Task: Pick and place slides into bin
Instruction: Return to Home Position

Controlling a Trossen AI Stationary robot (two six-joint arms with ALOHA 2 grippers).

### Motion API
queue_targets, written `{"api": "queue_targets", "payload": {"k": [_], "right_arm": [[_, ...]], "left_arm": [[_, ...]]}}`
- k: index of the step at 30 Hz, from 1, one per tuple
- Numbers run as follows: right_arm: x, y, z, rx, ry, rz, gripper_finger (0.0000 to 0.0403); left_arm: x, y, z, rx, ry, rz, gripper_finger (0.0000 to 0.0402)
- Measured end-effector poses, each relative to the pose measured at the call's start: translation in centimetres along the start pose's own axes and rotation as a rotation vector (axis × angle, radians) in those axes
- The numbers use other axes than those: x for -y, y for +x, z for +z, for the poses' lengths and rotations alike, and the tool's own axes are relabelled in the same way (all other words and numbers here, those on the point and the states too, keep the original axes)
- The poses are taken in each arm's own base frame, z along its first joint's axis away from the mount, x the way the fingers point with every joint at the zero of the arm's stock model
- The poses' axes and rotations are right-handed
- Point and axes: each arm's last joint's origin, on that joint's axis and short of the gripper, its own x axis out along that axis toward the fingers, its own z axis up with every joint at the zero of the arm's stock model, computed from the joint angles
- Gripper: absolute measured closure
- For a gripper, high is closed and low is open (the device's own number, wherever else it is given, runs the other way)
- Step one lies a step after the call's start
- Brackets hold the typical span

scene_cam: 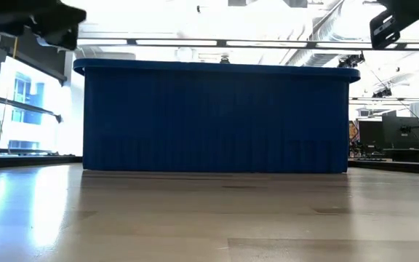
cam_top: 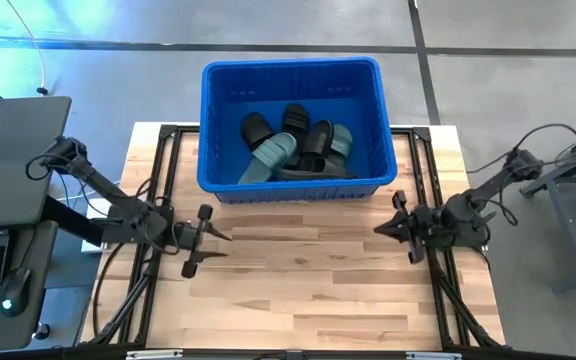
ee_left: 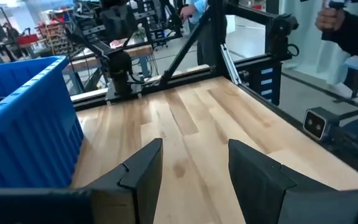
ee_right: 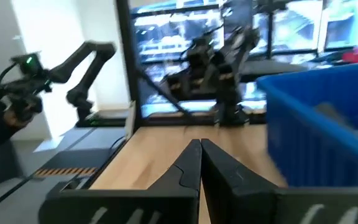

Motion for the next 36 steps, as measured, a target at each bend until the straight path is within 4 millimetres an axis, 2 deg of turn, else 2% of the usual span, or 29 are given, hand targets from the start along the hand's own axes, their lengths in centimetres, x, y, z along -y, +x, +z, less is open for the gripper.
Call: {"api": "queue_targets", "payload": {"k": [6, 13, 25, 31, 36], "right_arm": [[1.7, -1.7, -0.4, -0.048, 0.050, -0.078, 0.0402], [2.3, -3.7, -0.9, -0.068, 0.138, -0.021, 0.0402], [2.5, -3.8, -0.9, -0.081, 0.093, -0.080, 0.0402], [2.5, -3.8, -0.9, -0.082, 0.093, -0.080, 0.0402], [2.5, -3.8, -0.9, -0.081, 0.094, -0.079, 0.0402]], "left_arm": [[-1.5, -0.4, -0.8, 0.001, 0.034, -0.003, 0.0234], [-3.0, -2.3, -0.4, 0.024, 0.024, 0.020, 0.0234], [-4.2, -5.9, 0.2, 0.151, 0.048, 0.054, 0.0234], [-4.4, -7.1, -0.2, 0.152, 0.046, 0.051, 0.0234], [-4.4, -7.2, 0.0, 0.181, 0.045, 0.033, 0.0234]]}}
